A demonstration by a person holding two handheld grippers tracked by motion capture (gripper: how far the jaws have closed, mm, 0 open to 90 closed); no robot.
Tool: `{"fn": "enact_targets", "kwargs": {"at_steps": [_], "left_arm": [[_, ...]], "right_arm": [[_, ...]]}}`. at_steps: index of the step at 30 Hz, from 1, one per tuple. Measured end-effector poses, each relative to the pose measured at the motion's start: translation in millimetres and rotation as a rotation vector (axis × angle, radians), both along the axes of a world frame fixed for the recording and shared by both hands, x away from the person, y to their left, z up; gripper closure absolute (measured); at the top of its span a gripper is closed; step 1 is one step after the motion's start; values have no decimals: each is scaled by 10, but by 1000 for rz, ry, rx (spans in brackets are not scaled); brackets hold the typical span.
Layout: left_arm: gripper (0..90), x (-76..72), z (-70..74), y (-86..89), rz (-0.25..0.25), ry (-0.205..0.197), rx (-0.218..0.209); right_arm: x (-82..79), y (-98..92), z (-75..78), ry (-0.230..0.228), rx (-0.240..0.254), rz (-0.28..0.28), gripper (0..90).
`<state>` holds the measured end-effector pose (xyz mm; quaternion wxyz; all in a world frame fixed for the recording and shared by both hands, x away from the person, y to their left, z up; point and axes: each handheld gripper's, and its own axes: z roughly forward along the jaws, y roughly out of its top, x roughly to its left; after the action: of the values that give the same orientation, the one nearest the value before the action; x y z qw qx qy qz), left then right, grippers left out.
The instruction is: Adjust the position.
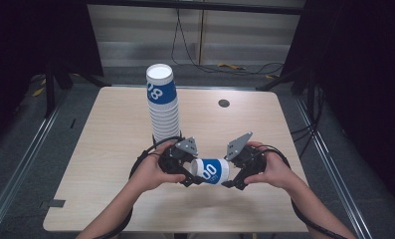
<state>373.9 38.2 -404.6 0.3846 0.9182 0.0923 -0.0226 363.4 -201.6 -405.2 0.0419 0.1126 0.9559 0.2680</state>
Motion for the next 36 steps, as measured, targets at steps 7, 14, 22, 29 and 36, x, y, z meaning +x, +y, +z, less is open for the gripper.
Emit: {"fn": "enact_targets", "kwargs": {"at_steps": [7, 14, 22, 29, 36], "left_arm": [[293, 5, 0, 43, 20, 3, -18], [293, 23, -12, 83, 44, 6, -34], [292, 23, -12, 92, 56, 14, -56], [292, 25, -19, 93, 50, 14, -48], [292, 28, -29, 101, 55, 15, -51]], "right_arm": [[-6, -98, -46, 10, 126, -48, 130], [-34, -135, -107, 3, 209, -59, 130], [-56, -144, -117, -6, 245, -74, 130], [-63, -135, -151, -4, 262, -80, 130], [-56, -124, -173, -6, 266, -89, 129]]}}
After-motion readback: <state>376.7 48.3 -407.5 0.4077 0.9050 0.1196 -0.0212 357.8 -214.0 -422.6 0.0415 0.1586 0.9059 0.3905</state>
